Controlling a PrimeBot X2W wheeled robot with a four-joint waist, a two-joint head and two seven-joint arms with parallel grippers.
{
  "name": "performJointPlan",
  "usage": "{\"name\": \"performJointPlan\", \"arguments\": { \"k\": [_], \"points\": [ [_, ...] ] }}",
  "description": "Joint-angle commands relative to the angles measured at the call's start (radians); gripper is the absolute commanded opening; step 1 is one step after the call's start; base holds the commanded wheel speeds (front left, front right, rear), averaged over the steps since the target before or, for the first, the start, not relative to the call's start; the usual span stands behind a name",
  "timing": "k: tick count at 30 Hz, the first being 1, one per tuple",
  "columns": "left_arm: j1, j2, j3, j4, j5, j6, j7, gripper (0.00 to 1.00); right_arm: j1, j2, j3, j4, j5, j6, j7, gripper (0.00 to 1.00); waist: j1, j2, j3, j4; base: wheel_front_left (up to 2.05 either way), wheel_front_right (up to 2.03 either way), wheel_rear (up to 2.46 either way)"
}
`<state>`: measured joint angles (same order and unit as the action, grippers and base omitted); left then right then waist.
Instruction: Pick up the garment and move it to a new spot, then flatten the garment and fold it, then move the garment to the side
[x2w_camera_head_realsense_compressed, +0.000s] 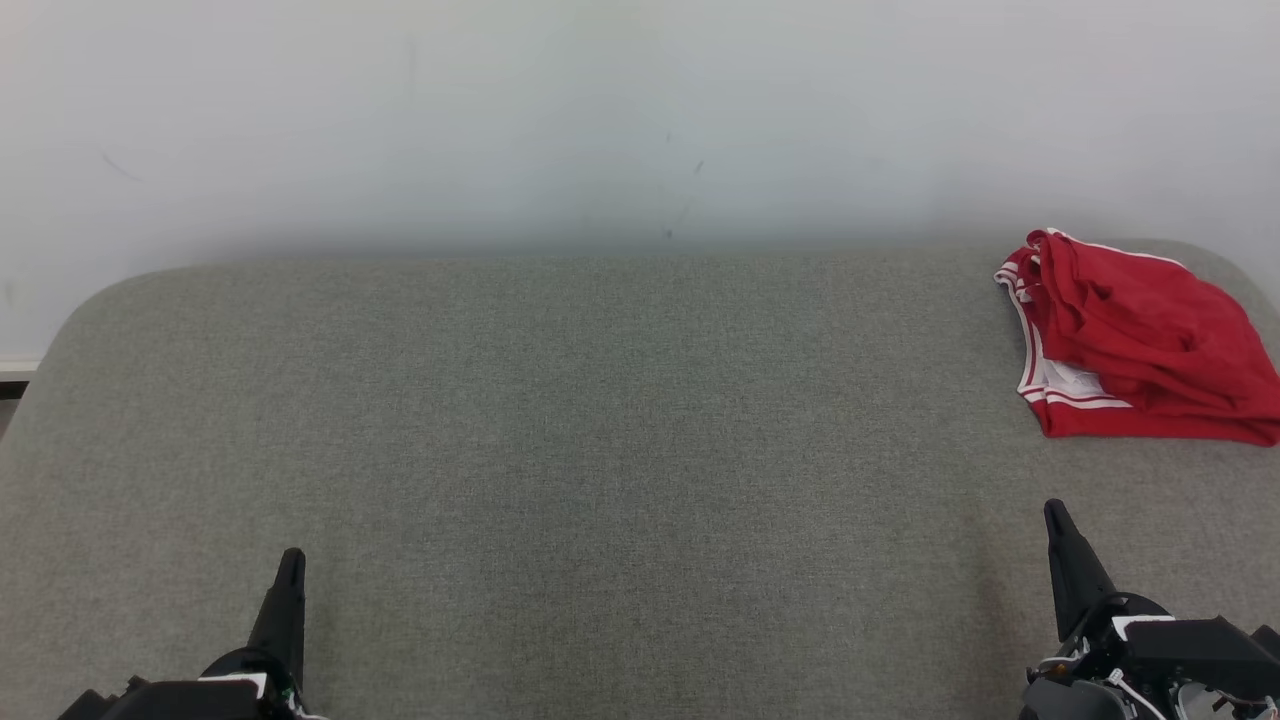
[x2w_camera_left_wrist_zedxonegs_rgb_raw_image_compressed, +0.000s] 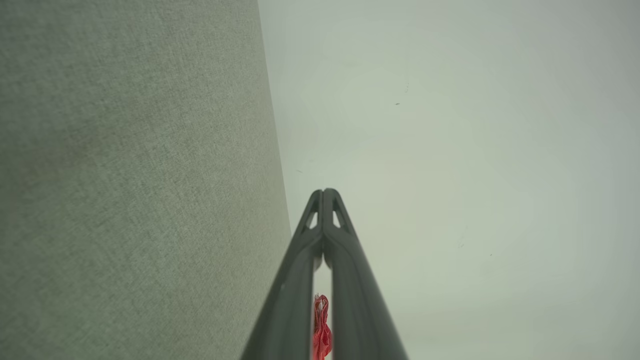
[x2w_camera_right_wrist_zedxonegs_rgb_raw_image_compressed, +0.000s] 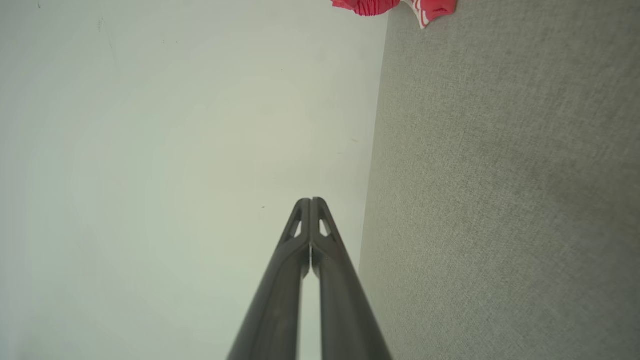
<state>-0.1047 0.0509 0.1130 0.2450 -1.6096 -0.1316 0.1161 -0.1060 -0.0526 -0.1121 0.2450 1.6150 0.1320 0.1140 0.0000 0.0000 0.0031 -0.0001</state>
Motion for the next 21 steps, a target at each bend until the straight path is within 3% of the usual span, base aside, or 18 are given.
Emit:
{"name": "performJointPlan", "arguments": {
  "k": [1,21],
  "points": [
    [-0.009,-0.002,0.003,0.001,-0.006,0.002,0.000,0.00,-0.006,0.002,-0.003,0.000,-0.002,-0.002,0.001,0.00,0.0000,0.0000,0.000,0.000,0.00,0.00,0.00],
    [-0.009,-0.002,0.003,0.001,-0.006,0.002,0.000,0.00,-0.006,0.003,-0.003,0.000,-0.003,-0.002,0.002,0.00,0.0000,0.0000,0.000,0.000,0.00,0.00,0.00]
  ]
}}
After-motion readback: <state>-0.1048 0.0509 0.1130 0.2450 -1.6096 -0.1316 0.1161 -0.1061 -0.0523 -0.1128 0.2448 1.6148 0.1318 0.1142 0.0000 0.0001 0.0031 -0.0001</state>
